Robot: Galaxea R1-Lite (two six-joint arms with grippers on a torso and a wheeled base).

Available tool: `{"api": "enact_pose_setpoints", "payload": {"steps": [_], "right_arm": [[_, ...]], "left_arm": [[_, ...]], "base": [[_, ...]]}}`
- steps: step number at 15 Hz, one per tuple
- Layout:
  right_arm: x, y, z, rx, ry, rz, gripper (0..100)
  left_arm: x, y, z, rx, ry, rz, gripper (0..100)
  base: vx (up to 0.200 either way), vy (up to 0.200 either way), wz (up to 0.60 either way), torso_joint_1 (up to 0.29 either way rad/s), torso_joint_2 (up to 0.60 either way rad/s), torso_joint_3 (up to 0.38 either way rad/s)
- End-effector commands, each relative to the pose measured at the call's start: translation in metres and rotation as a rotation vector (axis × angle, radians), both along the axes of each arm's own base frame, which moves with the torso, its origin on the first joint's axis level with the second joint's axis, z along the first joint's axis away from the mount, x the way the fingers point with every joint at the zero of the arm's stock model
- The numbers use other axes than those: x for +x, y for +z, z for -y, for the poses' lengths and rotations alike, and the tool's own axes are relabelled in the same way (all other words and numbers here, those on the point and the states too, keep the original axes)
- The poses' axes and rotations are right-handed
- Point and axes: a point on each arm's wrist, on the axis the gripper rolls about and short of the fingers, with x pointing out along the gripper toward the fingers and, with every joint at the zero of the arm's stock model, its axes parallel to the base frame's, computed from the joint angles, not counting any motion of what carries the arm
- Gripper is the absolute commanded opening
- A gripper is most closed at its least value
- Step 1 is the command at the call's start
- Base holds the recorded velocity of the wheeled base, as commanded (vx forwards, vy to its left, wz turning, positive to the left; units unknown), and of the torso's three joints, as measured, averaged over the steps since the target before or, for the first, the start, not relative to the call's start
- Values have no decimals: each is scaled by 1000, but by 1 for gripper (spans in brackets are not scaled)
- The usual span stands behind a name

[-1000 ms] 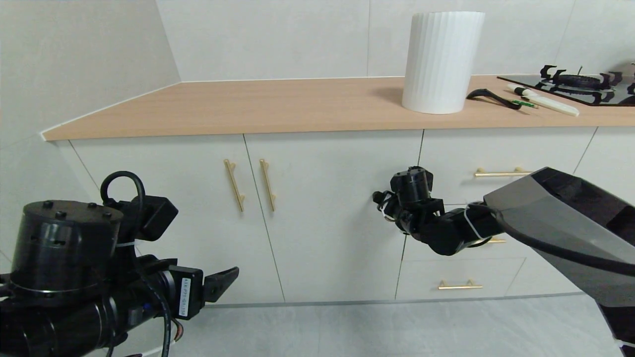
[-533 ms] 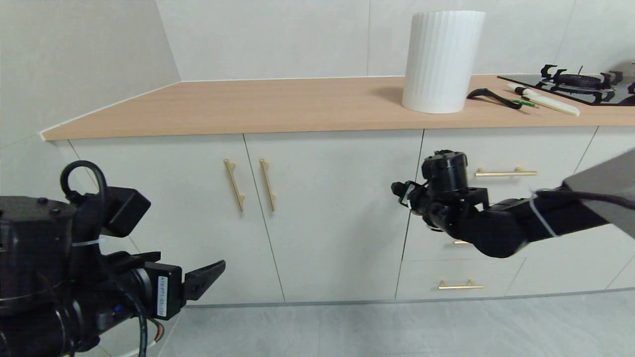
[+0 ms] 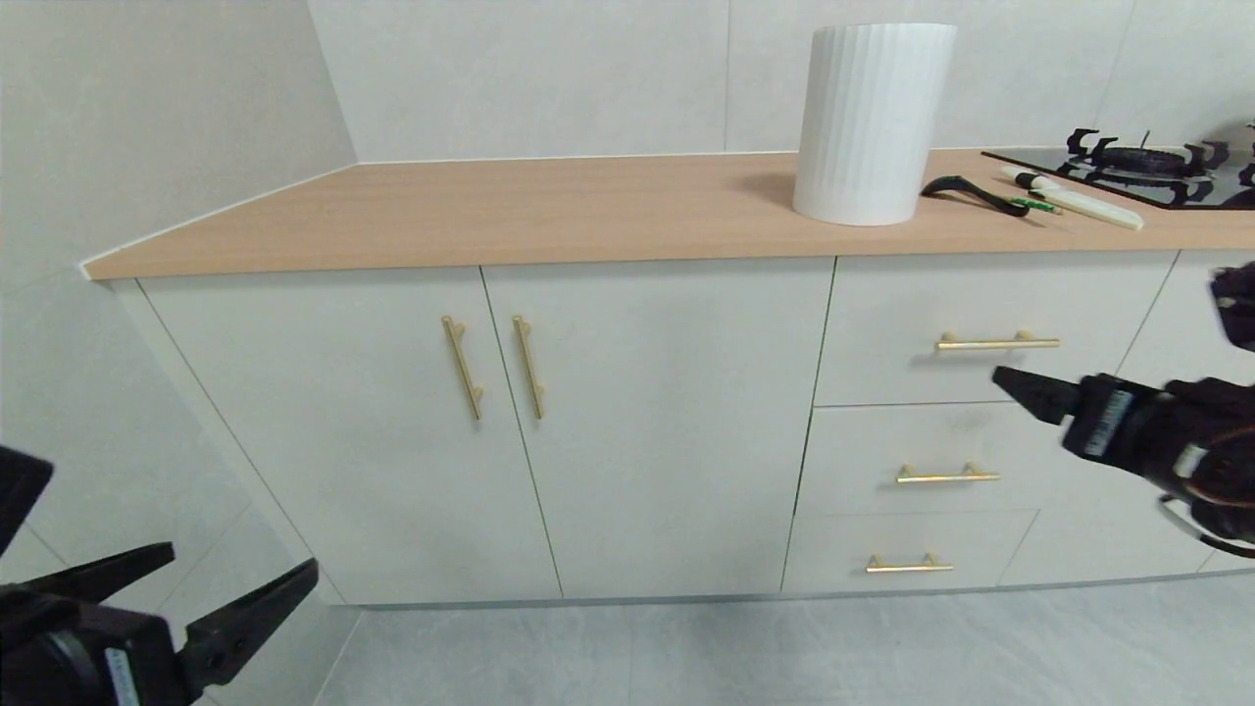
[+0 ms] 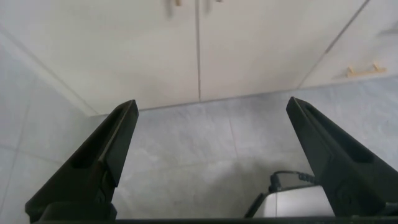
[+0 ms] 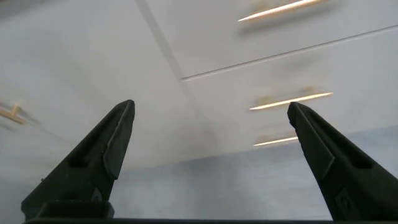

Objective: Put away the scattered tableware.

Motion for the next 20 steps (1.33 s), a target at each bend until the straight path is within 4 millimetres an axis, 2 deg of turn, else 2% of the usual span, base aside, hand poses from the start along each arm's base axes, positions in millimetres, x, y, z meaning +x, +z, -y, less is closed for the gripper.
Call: {"api": "enact_pose_setpoints", "payload": {"steps": [1, 2, 3, 4, 7, 9, 10, 12, 13, 15, 16, 17, 18, 20], "right_arm": [[-103, -1, 58, -104, -135, 156, 100], [-115, -2, 62, -129, -140, 173, 100], [-158, -7, 73, -189, -144, 218, 100], [-179, -14, 78, -218, -164, 232, 100], [-227, -40, 84, -245, -260, 281, 100], [-235, -51, 85, -245, -282, 263, 100], [-236, -49, 85, -227, -305, 272, 100], [-244, -53, 79, -233, -382, 309, 100], [-243, -61, 77, -251, -357, 299, 100], [-238, -78, 79, -251, -393, 264, 100], [-237, -80, 79, -251, -391, 257, 100], [-231, -91, 79, -257, -379, 221, 100], [-226, -100, 78, -263, -349, 203, 100], [-211, -126, 77, -263, -274, 201, 100]], "left_arm": [[-44, -11, -24, -47, 49, 107, 100], [-49, -12, -27, -51, 60, 117, 100], [-71, -15, -37, -64, 96, 156, 100], [-82, -17, -42, -61, 127, 197, 100], [-115, -30, -49, -51, 217, 273, 100], [-130, -42, -51, -60, 243, 294, 100], [-137, -48, -49, -69, 277, 325, 100], [-138, -47, -50, -165, 355, 335, 100], [-138, -46, -49, -183, 382, 342, 100], [-143, -58, -45, -175, 447, 365, 100], [-143, -61, -44, -173, 444, 366, 100], [-141, -74, -43, -154, 424, 349, 100], [-139, -78, -43, -146, 421, 339, 100], [-125, -101, -43, 6, 390, 306, 100]], "base": [[0, 0, 0, 0, 0, 0], [0, 0, 0, 0, 0, 0], [0, 0, 0, 0, 0, 0], [0, 0, 0, 0, 0, 0], [0, 0, 0, 0, 0, 0], [0, 0, 0, 0, 0, 0], [0, 0, 0, 0, 0, 0], [0, 0, 0, 0, 0, 0], [0, 0, 0, 0, 0, 0], [0, 0, 0, 0, 0, 0], [0, 0, 0, 0, 0, 0], [0, 0, 0, 0, 0, 0], [0, 0, 0, 0, 0, 0], [0, 0, 0, 0, 0, 0]]}}
